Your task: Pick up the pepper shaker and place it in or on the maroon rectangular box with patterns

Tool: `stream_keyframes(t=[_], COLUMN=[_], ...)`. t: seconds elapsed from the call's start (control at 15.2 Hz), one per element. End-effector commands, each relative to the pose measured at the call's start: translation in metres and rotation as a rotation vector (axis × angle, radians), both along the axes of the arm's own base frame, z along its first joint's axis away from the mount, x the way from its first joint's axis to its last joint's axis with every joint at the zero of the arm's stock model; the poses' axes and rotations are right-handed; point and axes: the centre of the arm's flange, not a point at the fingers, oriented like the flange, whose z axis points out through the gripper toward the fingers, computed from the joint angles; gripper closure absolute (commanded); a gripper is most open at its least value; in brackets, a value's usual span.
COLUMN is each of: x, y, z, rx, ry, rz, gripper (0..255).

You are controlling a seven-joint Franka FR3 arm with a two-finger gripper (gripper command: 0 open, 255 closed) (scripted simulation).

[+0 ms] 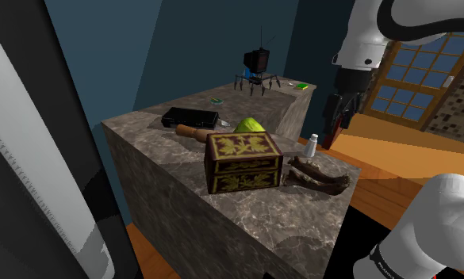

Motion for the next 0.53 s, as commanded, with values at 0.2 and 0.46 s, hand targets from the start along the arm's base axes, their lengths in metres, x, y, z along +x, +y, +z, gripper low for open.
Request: stream_keyframes(t=[0.2,0.46], x=[0.01,0.025], y=[-0.032,-0.075], z=[-0.019,-0.044], rx=[0.0,0.0], ry=[-0.018,-0.041], rz=[0.017,0.039], gripper=[0,0])
